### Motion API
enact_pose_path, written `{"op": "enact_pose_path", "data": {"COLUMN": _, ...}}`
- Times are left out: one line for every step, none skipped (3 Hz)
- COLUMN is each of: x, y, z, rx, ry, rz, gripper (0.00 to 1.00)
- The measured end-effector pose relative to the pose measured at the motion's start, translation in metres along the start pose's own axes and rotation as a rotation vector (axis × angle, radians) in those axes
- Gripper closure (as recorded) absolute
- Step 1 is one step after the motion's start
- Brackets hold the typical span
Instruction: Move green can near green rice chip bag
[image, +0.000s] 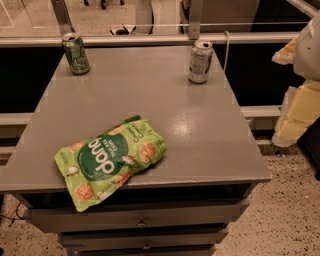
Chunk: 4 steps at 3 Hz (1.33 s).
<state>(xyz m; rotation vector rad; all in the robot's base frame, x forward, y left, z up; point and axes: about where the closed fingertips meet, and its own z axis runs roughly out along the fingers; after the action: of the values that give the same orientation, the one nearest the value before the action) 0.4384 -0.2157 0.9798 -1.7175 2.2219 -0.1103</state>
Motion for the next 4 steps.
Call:
{"op": "enact_pose_path", "data": {"x": 0.000, "y": -0.001, "z": -0.001, "rx": 0.004, "ry": -0.004, "rz": 0.001, "gripper": 0.00}}
{"op": "enact_pose_path", "data": {"x": -0.021, "y": -0.010, "z": 0.013, "rx": 0.003, "ry": -0.094, "rz": 0.005, "gripper": 0.00}}
{"op": "enact_pose_path", "data": {"x": -0.061, "y": -0.028, "z": 0.039, "rx": 0.003, "ry": -0.224, "rz": 0.024, "gripper": 0.00}}
{"op": "enact_pose_path", "data": {"x": -0.106, "y": -0.049, "z": 0.067, "rx": 0.001, "ry": -0.341, "rz": 0.041, "gripper": 0.00}}
